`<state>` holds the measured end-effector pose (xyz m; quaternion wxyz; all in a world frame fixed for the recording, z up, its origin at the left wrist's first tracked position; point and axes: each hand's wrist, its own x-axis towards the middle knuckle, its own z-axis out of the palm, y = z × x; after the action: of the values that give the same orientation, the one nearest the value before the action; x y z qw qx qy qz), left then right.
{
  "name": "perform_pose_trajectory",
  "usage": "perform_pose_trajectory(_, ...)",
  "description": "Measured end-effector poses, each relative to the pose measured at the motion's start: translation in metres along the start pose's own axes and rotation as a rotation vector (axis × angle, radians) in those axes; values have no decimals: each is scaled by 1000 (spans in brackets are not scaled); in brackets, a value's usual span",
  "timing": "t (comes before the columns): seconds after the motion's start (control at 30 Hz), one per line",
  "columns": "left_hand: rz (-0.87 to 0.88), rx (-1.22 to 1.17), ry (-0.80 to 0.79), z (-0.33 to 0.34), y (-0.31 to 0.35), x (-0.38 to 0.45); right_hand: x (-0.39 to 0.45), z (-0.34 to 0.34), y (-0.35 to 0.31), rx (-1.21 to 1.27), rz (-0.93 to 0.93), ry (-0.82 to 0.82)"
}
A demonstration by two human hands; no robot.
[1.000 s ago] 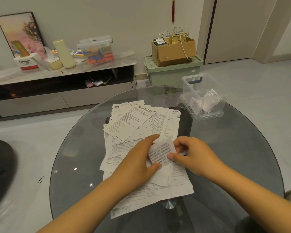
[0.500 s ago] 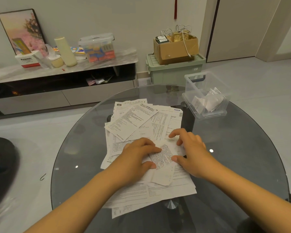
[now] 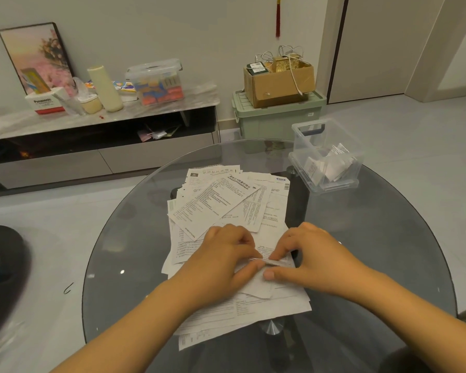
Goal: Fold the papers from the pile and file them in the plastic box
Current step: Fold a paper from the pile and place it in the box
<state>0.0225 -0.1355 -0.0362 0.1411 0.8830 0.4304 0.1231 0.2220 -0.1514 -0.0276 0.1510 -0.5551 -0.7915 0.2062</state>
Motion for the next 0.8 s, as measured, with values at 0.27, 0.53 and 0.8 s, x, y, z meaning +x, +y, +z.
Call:
perform_pose_trajectory(0.27, -46, -60, 94, 10, 12, 9, -1, 2, 0, 106, 78, 24)
perform_pose_trajectory(0.53, -98, -156, 166, 13, 10, 12, 2, 7, 1, 140, 185, 129)
perform_pose_trajectory(0.8, 41, -50, 244, 24, 5, 14, 6, 13, 6, 0, 110, 162)
